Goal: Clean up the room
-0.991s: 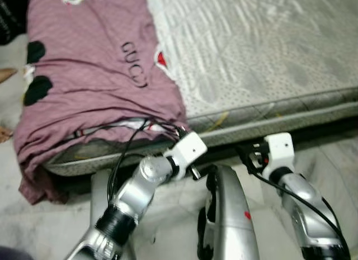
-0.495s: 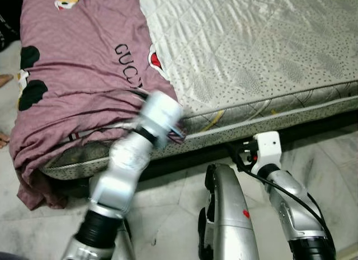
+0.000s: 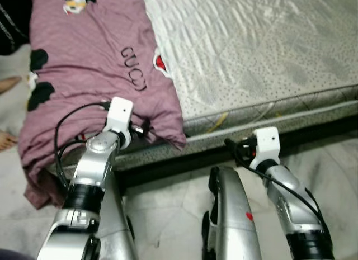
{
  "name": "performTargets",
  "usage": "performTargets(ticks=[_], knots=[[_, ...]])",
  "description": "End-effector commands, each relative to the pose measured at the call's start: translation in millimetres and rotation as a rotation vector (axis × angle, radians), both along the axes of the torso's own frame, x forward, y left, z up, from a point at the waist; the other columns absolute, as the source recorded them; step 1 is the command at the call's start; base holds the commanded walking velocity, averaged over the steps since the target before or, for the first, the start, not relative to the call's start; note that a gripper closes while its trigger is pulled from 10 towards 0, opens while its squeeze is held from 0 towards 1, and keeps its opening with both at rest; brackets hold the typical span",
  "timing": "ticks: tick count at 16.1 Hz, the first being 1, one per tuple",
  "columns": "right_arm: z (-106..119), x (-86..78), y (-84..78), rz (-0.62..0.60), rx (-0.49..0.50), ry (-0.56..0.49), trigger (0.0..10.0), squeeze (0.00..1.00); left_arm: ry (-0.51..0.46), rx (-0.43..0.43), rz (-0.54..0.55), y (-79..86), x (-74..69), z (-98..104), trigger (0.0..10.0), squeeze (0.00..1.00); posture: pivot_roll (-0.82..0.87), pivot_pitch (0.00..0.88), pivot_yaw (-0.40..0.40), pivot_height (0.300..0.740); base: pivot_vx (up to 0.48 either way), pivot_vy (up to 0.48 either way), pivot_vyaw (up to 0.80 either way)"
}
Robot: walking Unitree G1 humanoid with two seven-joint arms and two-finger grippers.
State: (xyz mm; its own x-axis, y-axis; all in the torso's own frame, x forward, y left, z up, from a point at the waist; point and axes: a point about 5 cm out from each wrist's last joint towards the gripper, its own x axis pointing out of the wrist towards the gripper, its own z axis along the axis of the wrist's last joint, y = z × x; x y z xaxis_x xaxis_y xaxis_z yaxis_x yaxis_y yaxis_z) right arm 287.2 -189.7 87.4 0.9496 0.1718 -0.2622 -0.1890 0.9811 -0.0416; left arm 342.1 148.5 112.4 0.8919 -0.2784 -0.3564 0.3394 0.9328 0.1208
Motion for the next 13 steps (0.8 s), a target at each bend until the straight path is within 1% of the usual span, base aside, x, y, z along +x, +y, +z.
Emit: performTargets(ticks=[1, 2, 4, 5, 6, 7, 8, 9, 10, 12, 13], knots=[[-3, -1.2, -8.6, -0.029, -0.009, 0.01, 10.0, 0.0, 0.14, 0.015, -0.062, -8.3, -12.7, -28, 10.0, 0.0, -0.06, 0.159, -0.013, 0.495, 0.0, 0.0, 0.0], [-2, 0.2, -11.8, -0.038, -0.015, 0.007, 10.0, 0.0, 0.171, -0.006, -0.149, -26.8, -17.6, -30, 10.0, 0.0, -0.06, 0.159, -0.011, 0.495, 0.0, 0.0, 0.0], [-2, 1.9, -12.7, -0.042, -0.018, 0.004, 10.0, 0.0, 0.215, -0.042, -0.275, -53.3, -28.9, -36, 10.0, 0.0, -0.06, 0.158, -0.014, 0.495, 0.0, 0.0, 0.0], [-1, 2.9, -12.0, -0.042, -0.018, 0.003, 10.0, 0.0, 0.231, -0.05, -0.327, -63.8, -32.7, -39, 10.0, 0.0, -0.06, 0.158, -0.014, 0.495, 0.0, 0.0, 0.0], [-1, 4.0, -9.5, -0.032, -0.019, 0.0, 10.0, 0.0, 0.254, -0.063, -0.388, -77.8, -40.7, -44, 10.0, 0.0, -0.06, 0.157, -0.02, 0.495, 0.0, 0.0, 0.0], [-1, 5.0, -7.7, -0.024, -0.019, -0.001, 10.0, 0.0, 0.267, -0.067, -0.423, -86.6, -46.9, -46, 10.0, 0.0, -0.06, 0.156, -0.025, 0.495, 0.0, 0.0, 0.0], [-1, 5.5, -6.7, -0.017, -0.02, -0.001, 10.0, 0.0, 0.276, -0.072, -0.433, -90.7, -50.5, -47, 10.0, 0.0, -0.06, 0.156, -0.025, 0.495, 0.0, 0.0, 0.0], [-1, 7.7, -5.6, -0.01, -0.021, -0.001, 10.0, 0.0, 0.291, -0.064, -0.463, -96.9, -57.6, -50, 10.0, 0.0, -0.05, 0.154, -0.029, 0.495, 0.0, 0.0, 0.0], [-1, 9.9, -4.8, -0.009, -0.02, -0.003, 10.0, 0.0, 0.288, -0.037, -0.48, -98.2, -61.0, -51, 10.0, 0.0, -0.05, 0.153, -0.029, 0.495, 0.0, 0.0, 0.0], [0, 12.0, -3.6, -0.008, -0.019, -0.008, 10.0, 0.0, 0.229, 0.034, -0.498, -96.3, -61.2, -46, 10.0, 0.0, -0.04, 0.15, -0.026, 0.495, 0.0, 0.0, 0.0], [-1, 12.2, -3.4, -0.008, -0.018, -0.008, 10.0, 0.0, 0.177, 0.098, -0.519, -94.7, -60.6, -41, 10.0, 0.0, -0.04, 0.149, -0.025, 0.495, 0.0, 0.0, 0.0]])
